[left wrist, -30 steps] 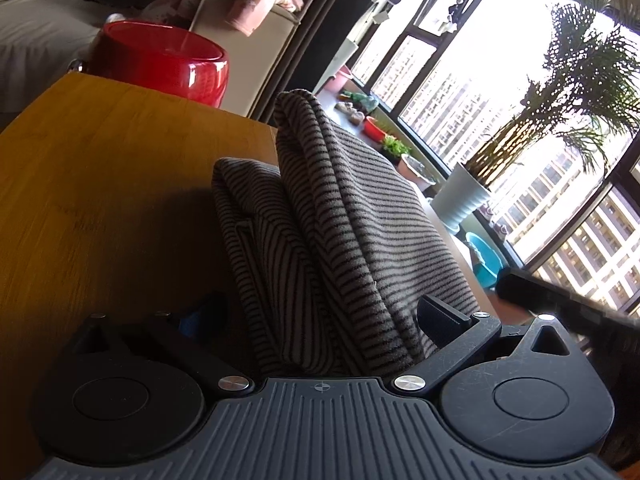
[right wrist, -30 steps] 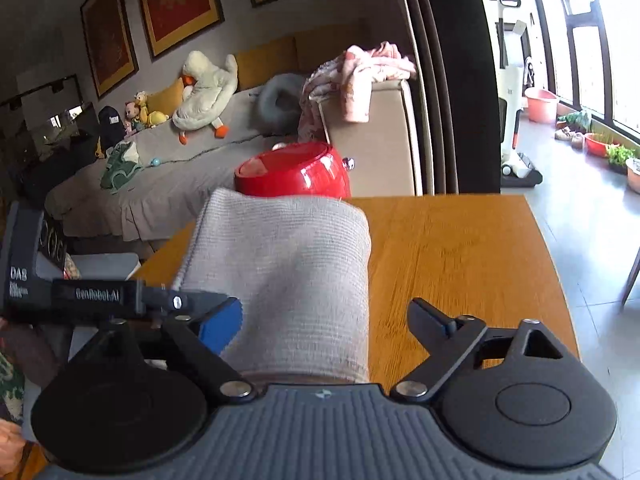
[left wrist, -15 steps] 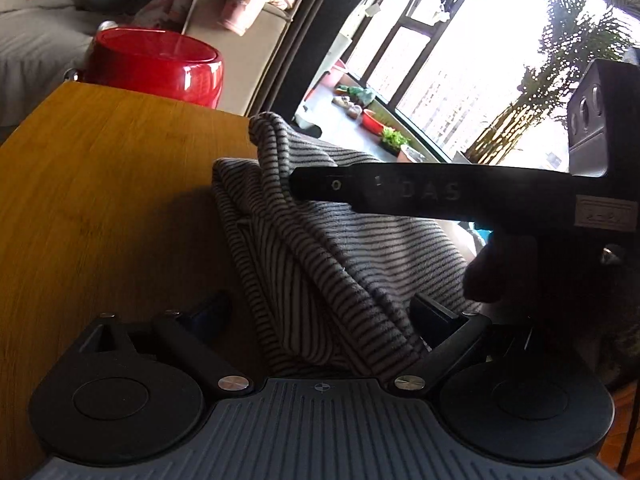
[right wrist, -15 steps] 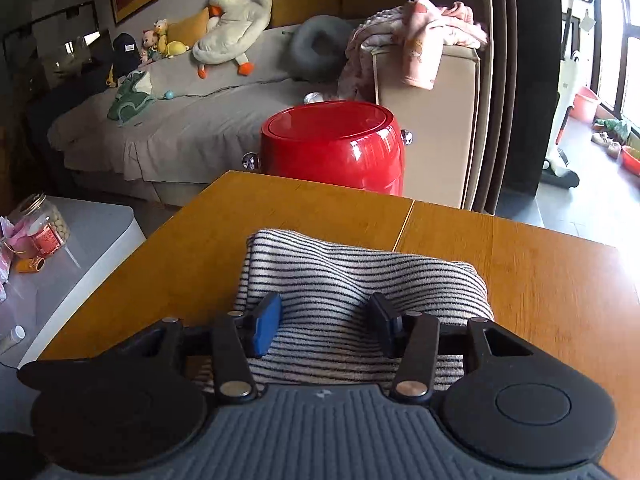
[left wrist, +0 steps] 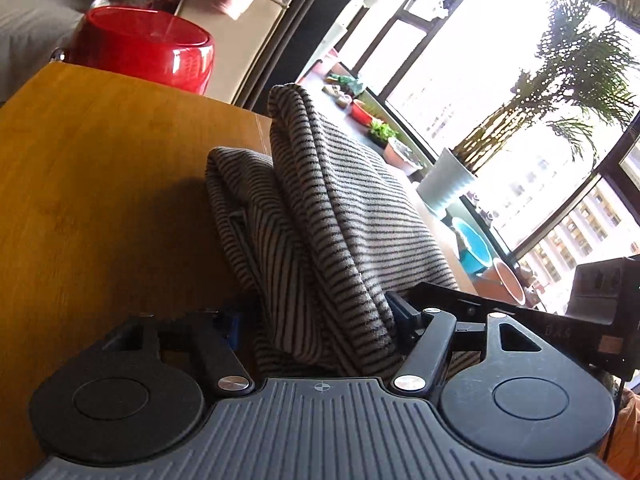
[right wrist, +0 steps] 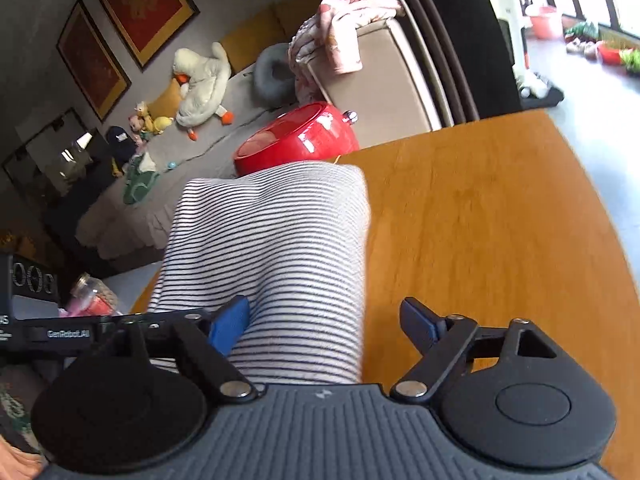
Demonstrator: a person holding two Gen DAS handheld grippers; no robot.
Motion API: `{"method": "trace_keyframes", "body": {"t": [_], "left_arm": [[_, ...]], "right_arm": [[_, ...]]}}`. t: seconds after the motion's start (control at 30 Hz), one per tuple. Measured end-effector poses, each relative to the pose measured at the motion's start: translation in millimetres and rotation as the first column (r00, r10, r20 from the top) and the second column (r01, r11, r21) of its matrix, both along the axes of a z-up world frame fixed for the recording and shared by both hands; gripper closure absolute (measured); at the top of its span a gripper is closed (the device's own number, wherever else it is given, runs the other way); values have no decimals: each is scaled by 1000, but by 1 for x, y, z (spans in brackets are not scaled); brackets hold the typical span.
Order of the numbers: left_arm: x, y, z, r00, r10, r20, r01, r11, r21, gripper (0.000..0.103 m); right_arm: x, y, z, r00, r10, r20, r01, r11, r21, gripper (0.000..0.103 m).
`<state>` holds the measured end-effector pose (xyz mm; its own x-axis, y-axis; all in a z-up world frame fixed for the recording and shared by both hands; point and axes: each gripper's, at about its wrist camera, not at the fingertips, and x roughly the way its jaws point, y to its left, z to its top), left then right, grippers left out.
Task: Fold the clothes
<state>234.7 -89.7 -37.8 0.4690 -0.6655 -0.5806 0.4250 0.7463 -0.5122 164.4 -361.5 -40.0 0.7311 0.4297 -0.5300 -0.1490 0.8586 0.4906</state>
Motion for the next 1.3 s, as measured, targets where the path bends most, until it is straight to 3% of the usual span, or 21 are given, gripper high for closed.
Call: {"method": "trace_keyframes", "body": {"t": [0.1, 0.17, 0.2, 0.3, 0.4, 0.57, 0.63, 0.73, 0.8, 0.87, 0.93, 1.0, 1.07, 1.1, 1.23, 1.3], "left_arm": [[14, 7, 1, 999, 46, 1, -46, 999, 6, 35], [20, 17, 6, 995, 97, 13, -97, 995, 17, 36], [17, 21, 14, 992, 118, 44, -119, 992, 27, 41], [4, 26, 44, 970, 163, 179, -173, 984, 42, 42], [7, 9, 66, 961, 130, 245, -138, 990, 14, 42], [53, -24, 41, 989, 80, 122, -82, 997, 13, 46], [65, -20, 28, 992, 83, 98, -82, 997, -15, 54], [77, -12, 22, 994, 75, 74, -70, 996, -60, 62], [84, -4, 17, 996, 76, 46, -72, 993, -93, 69], [84, 0, 18, 996, 79, 49, -74, 992, -100, 78], [81, 3, 20, 995, 81, 61, -75, 992, -99, 85], [78, 6, 23, 994, 84, 73, -76, 992, -98, 86], [75, 9, 25, 993, 86, 85, -78, 992, -97, 86], [73, 11, 26, 992, 87, 91, -78, 992, -96, 85], [68, 17, 31, 989, 91, 116, -81, 992, -95, 58], [62, 21, 34, 987, 103, 126, -92, 992, -87, 56]], "right_arm": [[22, 29, 7, 999, -24, 31, 28, 991, -130, 35], [40, 41, 9, 999, -13, 33, 18, 987, -158, 35], [49, 46, 10, 999, -6, 31, 12, 986, -166, 35], [59, 63, 9, 998, 3, 56, 10, 974, -226, 35], [61, 70, 7, 997, -10, 71, 28, 968, -250, 34], [51, 69, 11, 995, -24, 98, 50, 959, -278, 33], [39, 69, 18, 989, -15, 147, 62, 945, -321, 30], [16, 75, 35, 962, 51, 268, 64, 912, -404, 30], [12, 84, 47, 947, 128, 294, -2, 919, -395, 30], [20, 99, 49, 947, 191, 258, -77, 915, -396, 32], [35, 118, 37, 955, 231, 187, -126, 886, -447, 33], [46, 131, 22, 958, 250, 140, -147, 848, -509, 29], [43, 138, 20, 953, 262, 154, -138, 825, -548, 29], [40, 137, 23, 952, 262, 160, -137, 829, -542, 29], [23, 117, 45, 949, 209, 237, -64, 861, -504, 29], [18, 101, 48, 955, 122, 271, 20, 883, -469, 24]]}}
